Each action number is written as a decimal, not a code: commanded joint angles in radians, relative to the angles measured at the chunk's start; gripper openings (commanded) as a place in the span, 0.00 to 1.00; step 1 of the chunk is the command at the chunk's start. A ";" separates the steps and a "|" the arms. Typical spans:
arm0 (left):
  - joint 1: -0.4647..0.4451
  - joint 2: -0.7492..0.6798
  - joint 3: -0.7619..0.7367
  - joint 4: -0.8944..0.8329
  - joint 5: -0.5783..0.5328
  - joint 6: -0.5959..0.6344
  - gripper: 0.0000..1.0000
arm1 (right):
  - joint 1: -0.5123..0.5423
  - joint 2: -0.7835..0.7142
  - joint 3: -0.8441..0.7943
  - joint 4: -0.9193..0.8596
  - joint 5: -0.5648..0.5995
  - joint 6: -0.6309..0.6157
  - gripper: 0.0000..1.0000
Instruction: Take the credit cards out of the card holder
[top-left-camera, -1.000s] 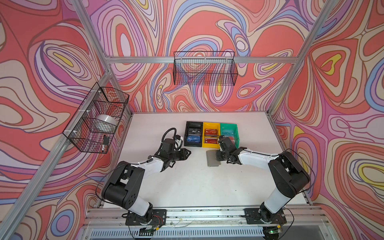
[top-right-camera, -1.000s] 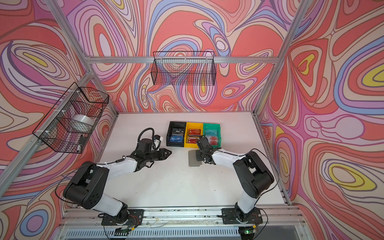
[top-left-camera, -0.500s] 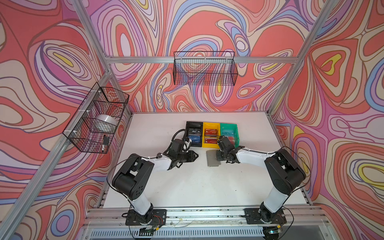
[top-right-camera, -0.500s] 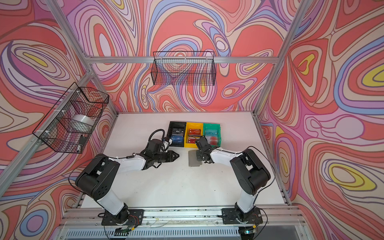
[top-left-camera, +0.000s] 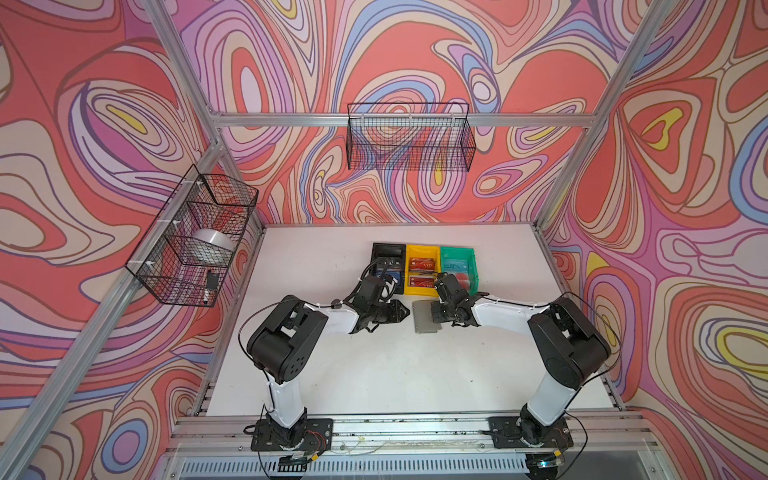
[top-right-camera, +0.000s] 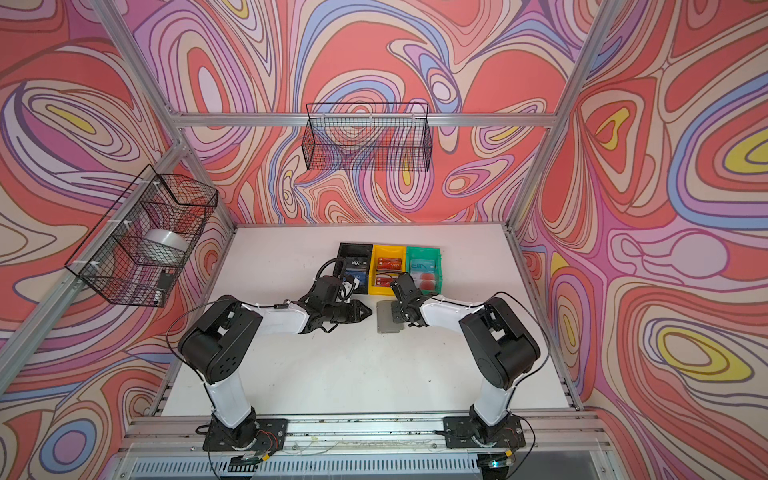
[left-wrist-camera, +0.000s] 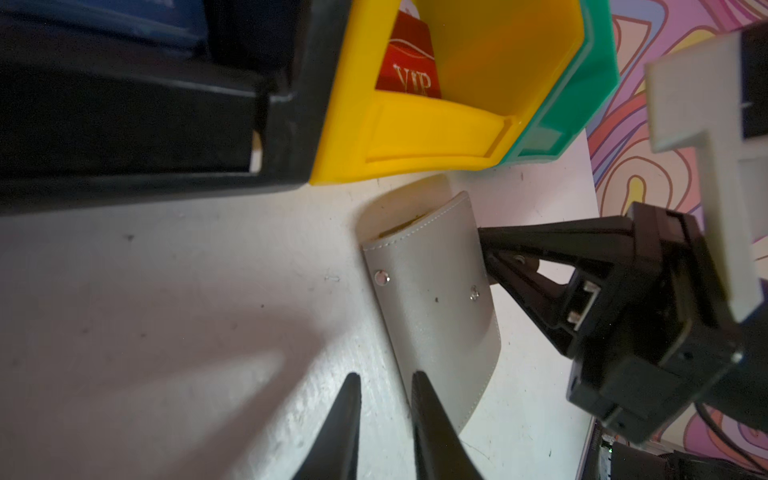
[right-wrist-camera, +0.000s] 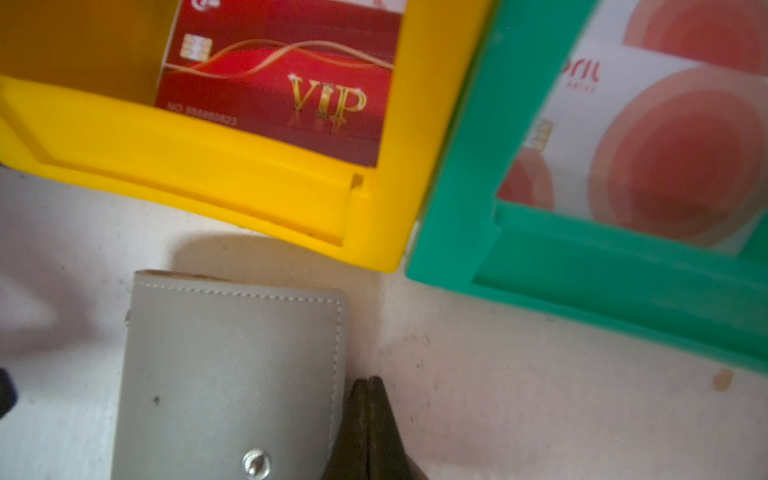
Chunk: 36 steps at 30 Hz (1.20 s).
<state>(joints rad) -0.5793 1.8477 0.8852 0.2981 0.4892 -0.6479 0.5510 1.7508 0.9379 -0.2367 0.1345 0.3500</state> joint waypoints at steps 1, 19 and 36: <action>-0.034 0.038 0.068 -0.114 -0.035 0.007 0.20 | -0.002 0.012 0.004 0.017 -0.028 0.000 0.04; -0.071 0.123 0.186 -0.334 -0.118 0.038 0.06 | -0.002 -0.022 -0.031 0.086 -0.154 -0.008 0.03; -0.071 0.127 0.198 -0.423 -0.177 0.060 0.02 | 0.022 -0.075 0.004 0.149 -0.371 -0.022 0.07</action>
<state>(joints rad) -0.6472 1.9266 1.0897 -0.0330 0.3645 -0.5976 0.5282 1.6909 0.9085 -0.1200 -0.0940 0.3420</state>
